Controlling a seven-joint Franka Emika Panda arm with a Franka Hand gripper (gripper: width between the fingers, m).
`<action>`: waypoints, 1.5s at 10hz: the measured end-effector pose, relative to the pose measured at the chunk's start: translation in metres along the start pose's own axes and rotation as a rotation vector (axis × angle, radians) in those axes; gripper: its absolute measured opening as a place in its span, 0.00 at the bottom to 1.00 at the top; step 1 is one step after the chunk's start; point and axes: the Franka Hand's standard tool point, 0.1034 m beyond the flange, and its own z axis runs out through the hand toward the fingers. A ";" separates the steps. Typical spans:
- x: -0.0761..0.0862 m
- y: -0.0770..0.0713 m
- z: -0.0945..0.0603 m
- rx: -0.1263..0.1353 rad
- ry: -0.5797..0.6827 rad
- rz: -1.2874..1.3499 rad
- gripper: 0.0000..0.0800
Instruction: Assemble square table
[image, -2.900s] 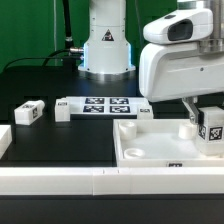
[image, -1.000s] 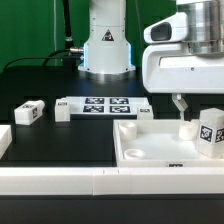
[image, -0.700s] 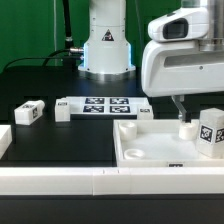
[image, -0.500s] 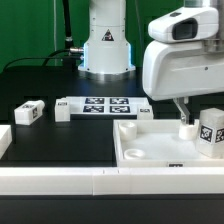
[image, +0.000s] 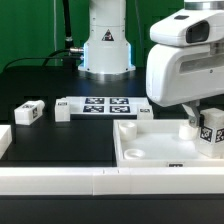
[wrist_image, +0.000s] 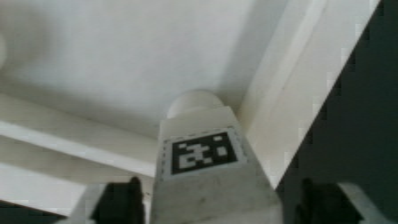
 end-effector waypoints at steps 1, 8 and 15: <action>0.000 0.001 0.000 -0.001 0.001 0.022 0.36; -0.001 0.001 0.001 0.019 0.008 0.715 0.36; 0.000 -0.008 0.003 0.033 -0.013 1.226 0.36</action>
Offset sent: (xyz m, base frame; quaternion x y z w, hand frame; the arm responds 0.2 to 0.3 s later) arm 0.0000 0.0000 0.0000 0.0000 0.0000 0.1938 0.9810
